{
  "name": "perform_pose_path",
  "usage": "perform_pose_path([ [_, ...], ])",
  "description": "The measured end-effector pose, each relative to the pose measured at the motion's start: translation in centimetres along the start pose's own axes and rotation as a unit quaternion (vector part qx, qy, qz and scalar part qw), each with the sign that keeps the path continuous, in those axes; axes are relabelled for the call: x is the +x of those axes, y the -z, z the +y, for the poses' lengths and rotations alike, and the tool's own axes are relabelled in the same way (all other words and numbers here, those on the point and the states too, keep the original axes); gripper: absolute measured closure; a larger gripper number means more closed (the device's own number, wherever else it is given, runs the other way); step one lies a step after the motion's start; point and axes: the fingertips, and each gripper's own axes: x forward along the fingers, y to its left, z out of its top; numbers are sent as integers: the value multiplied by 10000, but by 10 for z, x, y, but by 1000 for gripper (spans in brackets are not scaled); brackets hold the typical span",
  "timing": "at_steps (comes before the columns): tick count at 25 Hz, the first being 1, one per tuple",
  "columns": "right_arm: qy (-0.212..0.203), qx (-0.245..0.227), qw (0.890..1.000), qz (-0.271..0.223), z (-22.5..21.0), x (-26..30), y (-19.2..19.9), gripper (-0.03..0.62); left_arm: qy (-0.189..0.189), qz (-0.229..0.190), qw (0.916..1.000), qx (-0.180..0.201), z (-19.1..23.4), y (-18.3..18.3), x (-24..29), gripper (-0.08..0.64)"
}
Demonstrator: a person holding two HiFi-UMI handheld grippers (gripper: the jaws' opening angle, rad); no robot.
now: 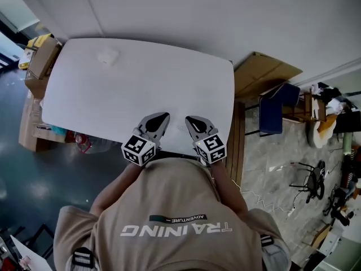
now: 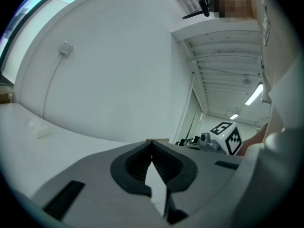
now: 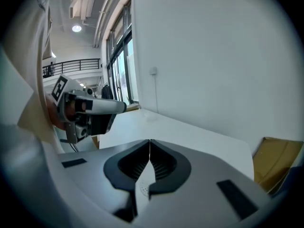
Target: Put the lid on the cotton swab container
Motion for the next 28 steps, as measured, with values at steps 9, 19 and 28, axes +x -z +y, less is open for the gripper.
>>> perform_pose_path([
  [9,-336,-237,9951,896,2,44,52,574,-224,-118,9997,69,4,0,-16,548],
  [19,-377,-146,9897,1370,3,46,88,574,-344,-149,9993,84,5,0,-26,548],
  [28,-397,4,9879,1499,3,42,102,574,-342,-137,9991,188,-2,3,-32,548],
])
